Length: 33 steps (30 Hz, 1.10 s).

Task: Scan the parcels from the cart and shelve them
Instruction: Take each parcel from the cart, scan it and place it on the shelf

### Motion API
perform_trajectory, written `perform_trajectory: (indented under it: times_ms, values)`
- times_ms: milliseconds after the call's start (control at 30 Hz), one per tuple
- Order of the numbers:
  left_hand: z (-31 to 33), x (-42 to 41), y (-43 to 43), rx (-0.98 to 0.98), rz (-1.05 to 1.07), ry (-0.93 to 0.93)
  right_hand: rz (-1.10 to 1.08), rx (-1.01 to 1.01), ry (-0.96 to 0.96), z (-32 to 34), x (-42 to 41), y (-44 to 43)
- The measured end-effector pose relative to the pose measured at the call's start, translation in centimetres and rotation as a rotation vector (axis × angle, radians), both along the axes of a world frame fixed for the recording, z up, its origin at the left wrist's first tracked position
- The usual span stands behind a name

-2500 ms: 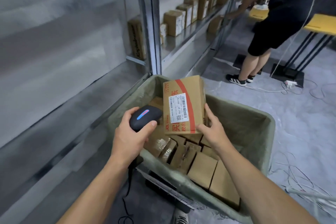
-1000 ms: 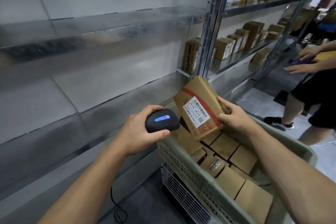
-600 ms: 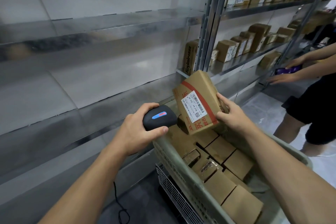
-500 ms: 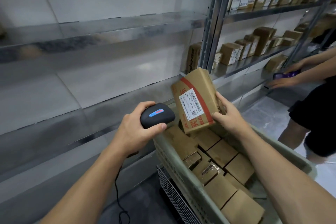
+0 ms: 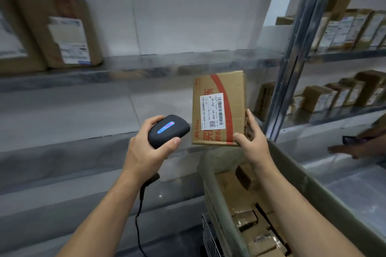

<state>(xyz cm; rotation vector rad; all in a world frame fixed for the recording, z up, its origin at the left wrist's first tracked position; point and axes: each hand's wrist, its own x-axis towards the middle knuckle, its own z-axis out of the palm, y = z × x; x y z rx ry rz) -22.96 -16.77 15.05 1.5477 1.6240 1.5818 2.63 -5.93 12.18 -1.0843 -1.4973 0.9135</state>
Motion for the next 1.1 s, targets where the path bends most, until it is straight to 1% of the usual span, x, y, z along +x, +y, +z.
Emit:
perform_trajectory:
  times_ms: [133,400,700,867,1100]
  values:
    - [1.4,-1.7,-2.0,0.044,0.081,-0.018,0.123,0.059,0.149,3.1,-3.0,0.1]
    - [5.0,-4.8,-4.2,0.113,0.199,-0.039,0.275,0.141,0.267,8.0,-9.4,0.8]
    - [7.3,-8.6,-3.5,0.202,0.258,-0.082,0.344,0.208,0.292,12.3,-15.3,3.3]
    - [8.6,-11.7,-2.3,0.226,0.283,-0.084,0.341,0.244,0.286,14.4,-19.1,5.5]
    - [10.5,-17.0,-0.7,0.276,0.294,-0.086,0.323,0.277,0.262,15.8,-24.8,8.6]
